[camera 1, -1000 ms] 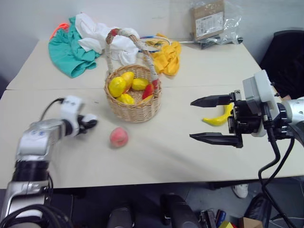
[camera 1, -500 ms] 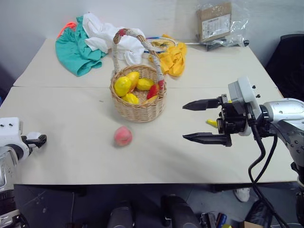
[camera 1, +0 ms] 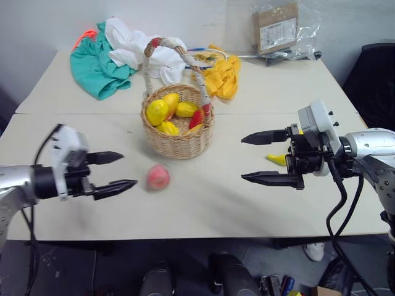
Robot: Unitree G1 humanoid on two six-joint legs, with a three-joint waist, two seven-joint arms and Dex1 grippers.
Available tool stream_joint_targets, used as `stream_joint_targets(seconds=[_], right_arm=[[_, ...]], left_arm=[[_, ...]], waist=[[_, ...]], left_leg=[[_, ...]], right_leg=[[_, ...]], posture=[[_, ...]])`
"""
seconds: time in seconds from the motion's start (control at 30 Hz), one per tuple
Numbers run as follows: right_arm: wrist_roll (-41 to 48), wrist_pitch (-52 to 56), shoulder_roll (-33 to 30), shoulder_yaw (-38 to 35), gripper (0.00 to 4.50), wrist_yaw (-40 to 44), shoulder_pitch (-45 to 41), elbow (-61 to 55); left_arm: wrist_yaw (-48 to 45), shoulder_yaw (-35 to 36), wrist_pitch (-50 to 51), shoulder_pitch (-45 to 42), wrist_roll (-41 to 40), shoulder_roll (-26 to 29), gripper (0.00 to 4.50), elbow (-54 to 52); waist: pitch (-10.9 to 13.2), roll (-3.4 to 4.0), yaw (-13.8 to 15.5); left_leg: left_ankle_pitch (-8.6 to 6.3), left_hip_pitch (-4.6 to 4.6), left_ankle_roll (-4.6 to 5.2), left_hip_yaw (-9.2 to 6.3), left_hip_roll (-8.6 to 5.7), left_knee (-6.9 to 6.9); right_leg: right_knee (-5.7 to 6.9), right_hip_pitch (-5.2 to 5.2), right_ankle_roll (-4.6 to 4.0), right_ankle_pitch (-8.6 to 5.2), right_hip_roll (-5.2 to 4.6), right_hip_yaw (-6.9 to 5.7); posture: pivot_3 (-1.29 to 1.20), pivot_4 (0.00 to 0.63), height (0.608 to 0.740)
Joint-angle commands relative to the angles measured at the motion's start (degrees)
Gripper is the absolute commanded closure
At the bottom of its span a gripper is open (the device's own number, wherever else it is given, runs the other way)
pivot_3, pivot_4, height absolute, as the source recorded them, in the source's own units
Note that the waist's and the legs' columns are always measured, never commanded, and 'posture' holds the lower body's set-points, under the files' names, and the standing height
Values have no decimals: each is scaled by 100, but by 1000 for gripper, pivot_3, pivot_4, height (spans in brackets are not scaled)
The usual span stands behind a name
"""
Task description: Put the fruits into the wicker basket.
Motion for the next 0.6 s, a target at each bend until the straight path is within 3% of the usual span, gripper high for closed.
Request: stream_joint_targets(seconds=[0.03,0.1,0.23,0.33,0.43,0.6], right_arm=[[219,110,-94,-361,0,-144,93,-355],[296,192,-137,-544,0,-277,242,-490],[429,297,-117,-739,0,-529,426,-725],[512,331,-93,-835,0,-687,524,-848],[552,321,-77,-869,0,-813,598,-908],[616,291,-78,-887,0,-938,654,-968]], left_arm=[[-156,-1104,-723,-554,934,61,16,687],[-210,-1805,-1022,-1128,1416,-163,16,1209],[-599,-2492,-1265,-1607,1752,-416,16,1671],[-661,-2827,-1613,-1770,2158,-530,16,2036],[-659,-2764,-1526,-1897,2065,-807,16,2231],[-815,-2712,-1476,-1824,2071,-834,1441,2155]], waist=[[0,0,-13],[0,0,1],[0,-1,14],[1,-3,-5],[1,-4,22],[1,-4,8]], left_leg=[[-1,0,-1,5,2,0],[-1,-5,-1,11,3,0],[-3,-22,2,13,5,16],[-4,-24,3,22,6,18],[-3,-24,4,19,5,24],[-3,-25,6,14,8,37]], right_leg=[[-1,-3,0,0,5,4],[-1,-10,1,0,12,6],[-5,-17,6,2,18,8],[-8,-19,10,3,18,14],[-3,-20,10,2,19,11],[4,-16,14,4,18,12]], posture=[[0,150,740],[0,150,740],[0,150,740],[0,150,740],[0,150,740],[0,150,740]])
